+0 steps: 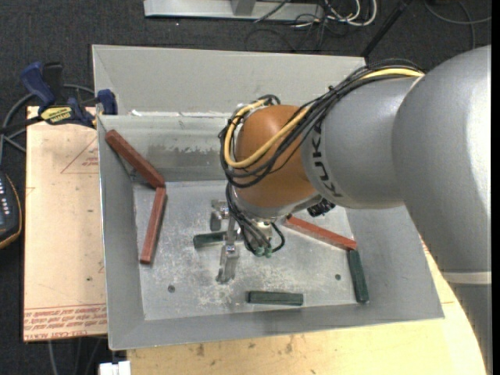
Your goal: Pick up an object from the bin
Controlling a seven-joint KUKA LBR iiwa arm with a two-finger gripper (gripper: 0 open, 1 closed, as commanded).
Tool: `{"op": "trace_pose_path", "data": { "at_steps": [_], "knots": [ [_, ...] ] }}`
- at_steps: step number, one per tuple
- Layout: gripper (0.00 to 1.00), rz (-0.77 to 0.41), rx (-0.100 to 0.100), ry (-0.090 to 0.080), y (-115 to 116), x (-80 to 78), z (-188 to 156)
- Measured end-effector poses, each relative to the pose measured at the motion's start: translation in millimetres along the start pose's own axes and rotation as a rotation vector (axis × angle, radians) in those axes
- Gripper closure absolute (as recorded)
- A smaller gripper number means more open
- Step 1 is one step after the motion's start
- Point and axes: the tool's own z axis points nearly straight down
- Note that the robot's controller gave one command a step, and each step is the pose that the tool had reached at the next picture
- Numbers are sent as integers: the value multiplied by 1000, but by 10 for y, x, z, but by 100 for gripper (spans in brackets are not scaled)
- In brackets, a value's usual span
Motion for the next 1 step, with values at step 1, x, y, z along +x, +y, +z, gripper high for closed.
{"op": "trace_pose_path", "data": {
  "at_steps": [1],
  "knots": [
    [0, -41, -4, -12, -221, -525, 420]
  ]
}}
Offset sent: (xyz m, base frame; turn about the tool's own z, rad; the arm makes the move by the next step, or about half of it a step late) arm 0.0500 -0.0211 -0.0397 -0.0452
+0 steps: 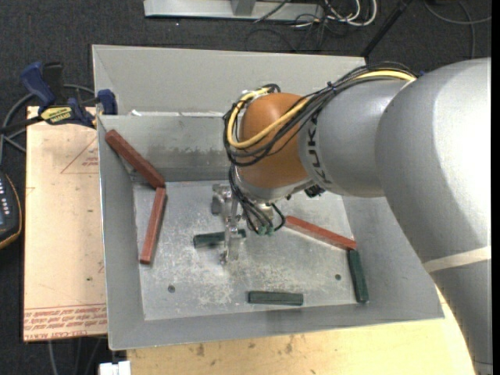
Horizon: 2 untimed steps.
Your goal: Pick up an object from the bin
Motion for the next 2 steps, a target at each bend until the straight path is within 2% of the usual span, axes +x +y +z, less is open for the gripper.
{"op": "trace_pose_path", "data": {
  "at_steps": [1, 2],
  "knots": [
    [100, -2, -2, 0, 22, 5, -41],
    [100, -36, -2, -10, -60, -274, -1264]
  ]
}}
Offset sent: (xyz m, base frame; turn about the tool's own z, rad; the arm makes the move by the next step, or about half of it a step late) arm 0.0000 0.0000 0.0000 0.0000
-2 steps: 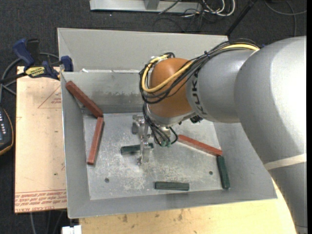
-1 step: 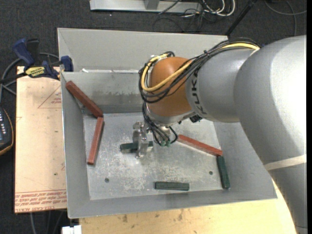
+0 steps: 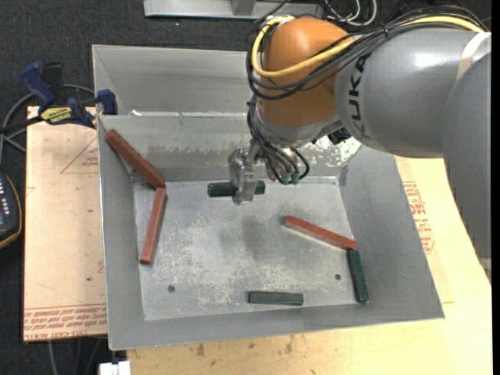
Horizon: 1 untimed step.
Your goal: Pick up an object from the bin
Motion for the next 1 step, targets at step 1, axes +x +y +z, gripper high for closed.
{"op": "trace_pose_path", "data": {
  "at_steps": [1],
  "knots": [
    [100, -491, -2, 3, 365, -105, -1101]
  ]
}}
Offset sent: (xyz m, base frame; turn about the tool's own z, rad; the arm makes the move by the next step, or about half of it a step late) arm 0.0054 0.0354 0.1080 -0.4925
